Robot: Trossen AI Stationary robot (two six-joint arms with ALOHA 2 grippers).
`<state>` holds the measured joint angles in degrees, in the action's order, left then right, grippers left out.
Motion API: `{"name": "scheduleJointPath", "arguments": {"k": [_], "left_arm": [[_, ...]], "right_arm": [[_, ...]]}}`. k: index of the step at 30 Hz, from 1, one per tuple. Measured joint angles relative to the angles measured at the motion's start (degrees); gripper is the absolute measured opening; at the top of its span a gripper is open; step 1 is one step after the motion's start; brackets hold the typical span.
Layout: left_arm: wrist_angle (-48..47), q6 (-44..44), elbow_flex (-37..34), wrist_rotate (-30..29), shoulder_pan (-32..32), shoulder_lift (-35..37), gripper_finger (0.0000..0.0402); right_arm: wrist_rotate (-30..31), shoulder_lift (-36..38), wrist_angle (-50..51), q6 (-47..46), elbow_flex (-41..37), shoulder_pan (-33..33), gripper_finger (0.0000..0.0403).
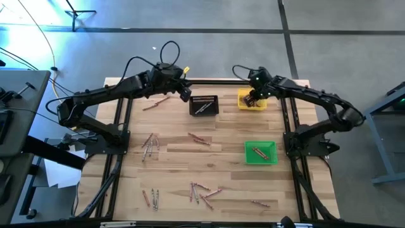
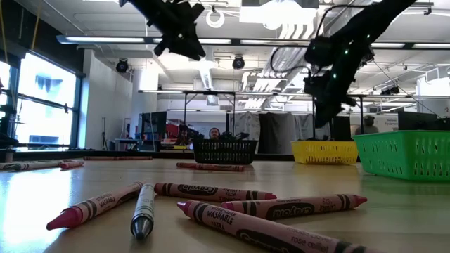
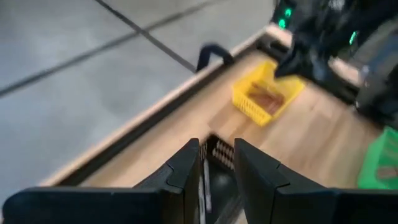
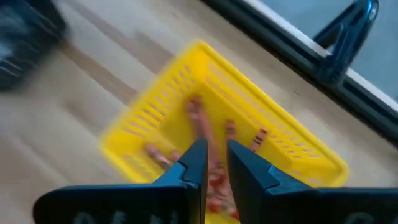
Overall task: Sort crayons
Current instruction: Put the red crayon into the yellow basket
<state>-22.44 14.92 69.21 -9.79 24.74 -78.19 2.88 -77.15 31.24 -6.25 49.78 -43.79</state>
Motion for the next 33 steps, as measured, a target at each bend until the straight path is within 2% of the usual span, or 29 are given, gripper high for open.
{"name": "scheduleJointPath", "arguments": {"k": [4,7,13,16,20,23,26,33], "left_arm": [[-7.4,0.9,0.0,0.9,1.6,0.0,0.0085],[-15.2,1.2,0.0,0.0,2.8,0.0,0.0085],[-28.6,-1.5,0.0,-10.1,3.2,0.0,0.0085],[-32.9,-4.7,0.0,-11.8,3.6,-0.6,0.0085],[-34.3,-9.5,0.0,-9.6,5.0,-3.2,0.0088],[-33.5,-14.0,0.0,-7.0,6.4,-7.0,0.0102],[-33.2,-16.6,0.0,-7.1,7.9,-11.4,0.0121],[-35.3,-14.1,0.0,-7.3,11.5,-20.0,0.0146]], "right_arm": [[-5.7,4.8,-1.7,-6.3,0.0,1.1,0.0046],[-7.5,7.6,-2.4,-10.3,0.0,3.0,0.0046],[-7.5,12.0,-2.4,-15.7,0.0,9.1,0.0046],[-7.5,13.6,-2.4,-18.1,0.0,12.4,0.0046],[-7.4,15.0,-2.4,-19.3,0.0,15.5,0.0046],[-7.4,15.6,-2.4,-19.3,0.0,16.6,0.0046],[-7.4,15.8,-2.4,-19.3,0.0,17.3,0.0046],[-7.4,15.8,-2.2,-18.8,0.0,18.1,0.0047]]}}
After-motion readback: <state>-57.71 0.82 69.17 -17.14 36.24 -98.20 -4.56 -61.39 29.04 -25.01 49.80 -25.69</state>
